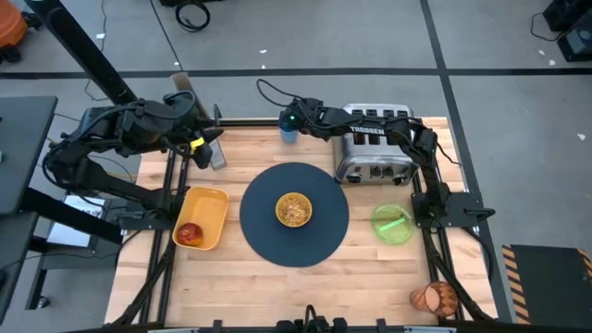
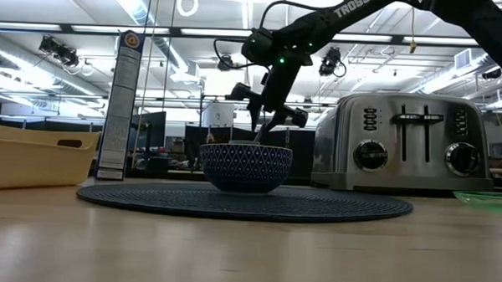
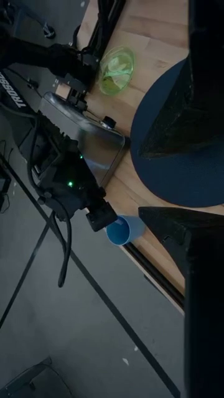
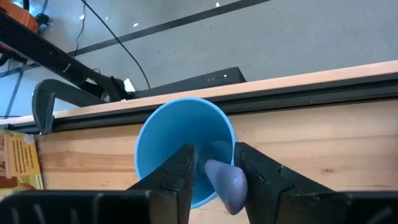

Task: Arrange a breakfast setting
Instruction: Put the spoon on the mat to the right of the bowl

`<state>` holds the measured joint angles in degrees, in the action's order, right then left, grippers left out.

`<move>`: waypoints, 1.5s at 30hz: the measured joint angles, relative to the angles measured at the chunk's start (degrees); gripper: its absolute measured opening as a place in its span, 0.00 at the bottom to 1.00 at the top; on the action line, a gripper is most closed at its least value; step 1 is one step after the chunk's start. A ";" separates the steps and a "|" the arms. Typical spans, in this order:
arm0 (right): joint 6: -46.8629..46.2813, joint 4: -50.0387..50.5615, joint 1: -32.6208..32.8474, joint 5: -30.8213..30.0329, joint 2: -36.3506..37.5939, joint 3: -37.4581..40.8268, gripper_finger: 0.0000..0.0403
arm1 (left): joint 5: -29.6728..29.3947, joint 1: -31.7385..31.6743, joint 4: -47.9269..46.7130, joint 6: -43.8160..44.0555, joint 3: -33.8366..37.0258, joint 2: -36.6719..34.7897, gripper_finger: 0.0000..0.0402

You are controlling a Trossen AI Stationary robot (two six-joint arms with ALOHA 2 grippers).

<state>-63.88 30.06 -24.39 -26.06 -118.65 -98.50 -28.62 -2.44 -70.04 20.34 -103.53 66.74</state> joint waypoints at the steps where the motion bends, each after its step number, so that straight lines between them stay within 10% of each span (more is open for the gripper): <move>1: 0.01 0.00 0.00 0.00 0.00 0.00 0.29 | 0.00 0.00 0.00 0.01 -0.01 0.00 0.36; 25: 1.02 -1.45 0.05 -0.17 0.02 0.00 0.07 | -0.02 0.04 0.02 0.05 -0.02 0.00 0.36; 45: 1.92 -1.72 0.24 0.24 0.04 0.00 0.13 | 0.00 0.04 0.00 0.07 -0.02 0.00 0.36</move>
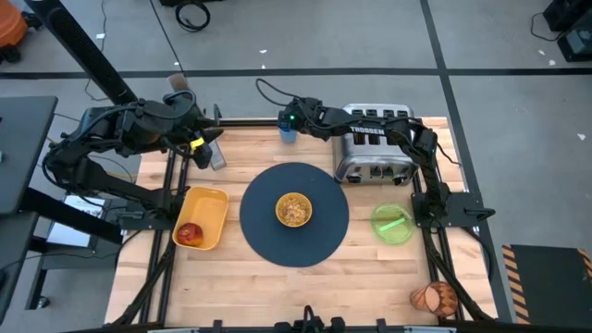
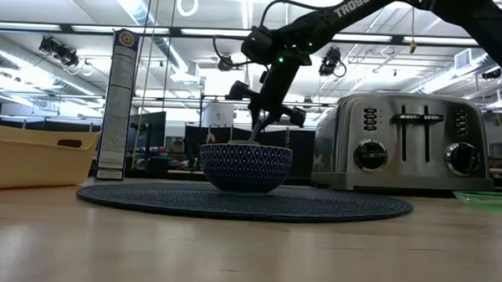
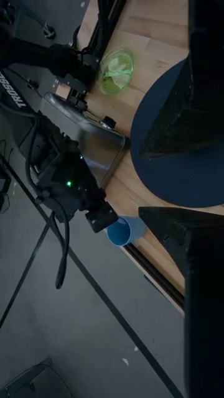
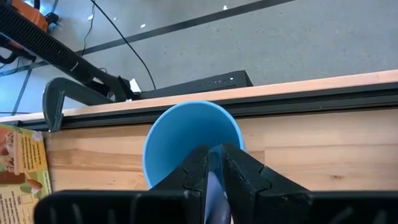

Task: Arrange a breakfast setting
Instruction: Put the spoon on the mat to the right of the bowl

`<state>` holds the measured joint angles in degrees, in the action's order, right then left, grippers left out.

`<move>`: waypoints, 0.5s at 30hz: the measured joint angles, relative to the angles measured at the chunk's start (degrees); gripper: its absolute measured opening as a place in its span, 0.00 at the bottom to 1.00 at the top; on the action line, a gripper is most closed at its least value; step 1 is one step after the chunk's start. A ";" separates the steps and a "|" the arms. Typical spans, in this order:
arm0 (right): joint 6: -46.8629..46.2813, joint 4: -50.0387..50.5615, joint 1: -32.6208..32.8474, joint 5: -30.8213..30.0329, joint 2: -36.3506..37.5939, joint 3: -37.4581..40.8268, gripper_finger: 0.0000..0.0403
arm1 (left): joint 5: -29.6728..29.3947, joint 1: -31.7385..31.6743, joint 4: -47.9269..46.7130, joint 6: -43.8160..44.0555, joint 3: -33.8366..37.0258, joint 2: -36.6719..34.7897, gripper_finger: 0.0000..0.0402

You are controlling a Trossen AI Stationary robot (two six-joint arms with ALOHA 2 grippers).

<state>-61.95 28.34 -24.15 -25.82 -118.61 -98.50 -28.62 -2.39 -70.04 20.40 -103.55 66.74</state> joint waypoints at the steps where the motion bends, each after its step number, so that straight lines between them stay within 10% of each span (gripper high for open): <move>1: 0.00 0.00 0.04 0.01 0.00 0.00 0.13 | 0.00 0.00 0.00 -0.02 0.00 0.00 0.36; 15: -3.98 2.34 0.47 -0.22 0.00 0.02 0.20 | 0.00 0.00 0.00 -0.02 0.02 0.00 0.36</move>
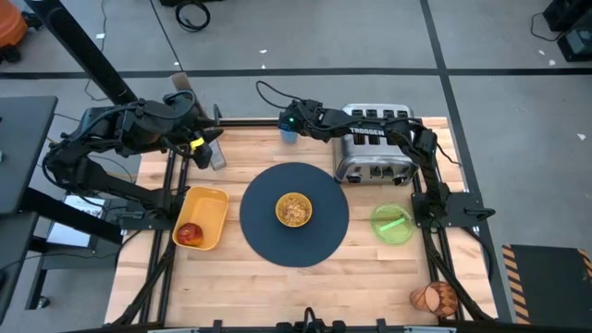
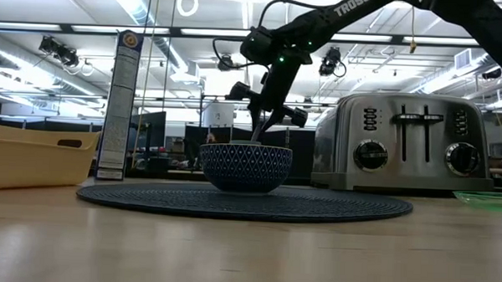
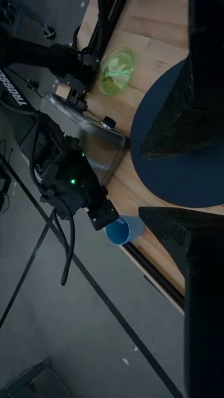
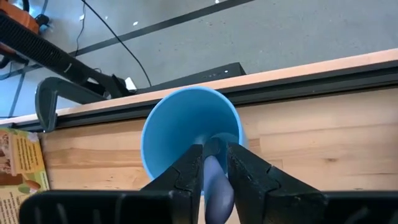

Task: Arrange a breakfast setting
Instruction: Put the spoon on the mat to the right of the bowl

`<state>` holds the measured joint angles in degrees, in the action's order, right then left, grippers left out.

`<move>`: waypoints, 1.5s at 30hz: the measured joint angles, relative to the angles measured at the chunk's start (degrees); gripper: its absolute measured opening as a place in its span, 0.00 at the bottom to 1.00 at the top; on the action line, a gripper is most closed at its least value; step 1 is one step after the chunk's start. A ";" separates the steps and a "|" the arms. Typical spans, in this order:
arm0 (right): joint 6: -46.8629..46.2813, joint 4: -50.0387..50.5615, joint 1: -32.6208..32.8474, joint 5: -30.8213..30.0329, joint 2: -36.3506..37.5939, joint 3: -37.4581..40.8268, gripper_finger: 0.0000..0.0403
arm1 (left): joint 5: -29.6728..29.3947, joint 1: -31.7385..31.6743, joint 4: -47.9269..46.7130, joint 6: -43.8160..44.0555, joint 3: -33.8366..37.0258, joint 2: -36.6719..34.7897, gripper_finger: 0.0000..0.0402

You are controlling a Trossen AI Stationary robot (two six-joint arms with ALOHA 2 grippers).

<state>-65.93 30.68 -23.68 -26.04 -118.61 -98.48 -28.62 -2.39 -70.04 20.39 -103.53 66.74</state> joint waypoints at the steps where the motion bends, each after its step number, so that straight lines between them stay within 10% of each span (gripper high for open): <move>1: 0.01 0.00 0.00 0.02 0.00 0.00 0.21 | 0.00 0.00 0.00 0.00 -0.01 0.00 0.36; 45: -8.51 1.49 -0.94 2.22 0.24 0.00 0.11 | 0.00 0.00 0.00 0.00 0.00 0.00 0.36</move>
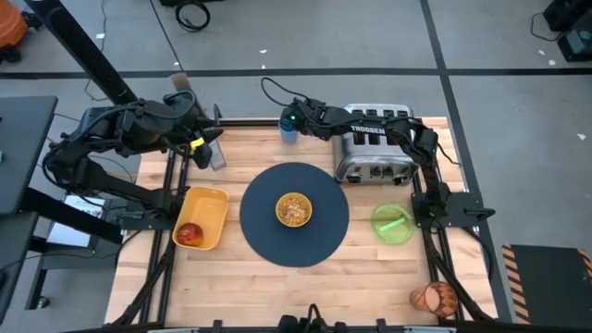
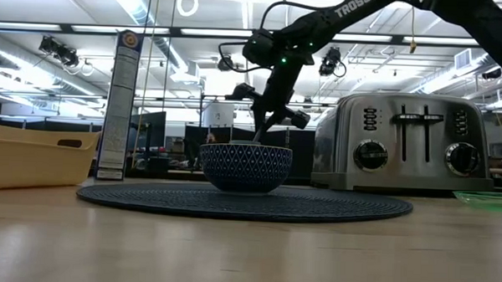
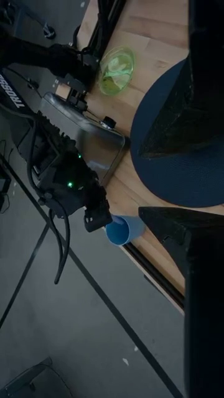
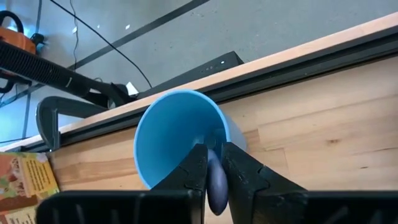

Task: Arrange a breakfast setting
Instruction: Put the spoon on the mat to the right of the bowl

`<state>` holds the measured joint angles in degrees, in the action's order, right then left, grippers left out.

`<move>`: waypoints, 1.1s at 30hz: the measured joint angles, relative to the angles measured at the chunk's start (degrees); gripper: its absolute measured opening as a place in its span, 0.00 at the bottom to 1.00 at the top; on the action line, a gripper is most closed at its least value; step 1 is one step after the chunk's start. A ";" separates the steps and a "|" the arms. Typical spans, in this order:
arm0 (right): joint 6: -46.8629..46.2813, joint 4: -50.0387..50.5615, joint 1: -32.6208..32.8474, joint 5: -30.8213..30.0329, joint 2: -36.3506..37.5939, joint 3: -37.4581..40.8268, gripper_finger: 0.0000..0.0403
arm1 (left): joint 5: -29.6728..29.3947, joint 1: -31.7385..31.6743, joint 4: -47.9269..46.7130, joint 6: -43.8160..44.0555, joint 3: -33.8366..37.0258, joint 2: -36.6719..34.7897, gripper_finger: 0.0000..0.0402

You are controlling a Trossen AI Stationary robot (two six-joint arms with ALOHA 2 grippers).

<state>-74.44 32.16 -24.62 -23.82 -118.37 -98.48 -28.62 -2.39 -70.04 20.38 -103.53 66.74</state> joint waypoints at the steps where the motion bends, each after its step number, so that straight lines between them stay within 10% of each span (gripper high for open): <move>1: 0.03 -0.02 0.00 -0.05 -0.02 0.00 0.11 | 0.00 0.00 0.00 0.00 -0.01 0.00 0.36; 33: 8.59 0.05 0.10 -2.33 3.85 0.00 0.09 | -0.02 -0.02 -0.02 -0.22 -0.01 -0.04 0.36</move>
<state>-65.85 32.22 -24.53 -26.15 -114.52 -98.48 -28.64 -2.42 -70.06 20.16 -103.54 66.70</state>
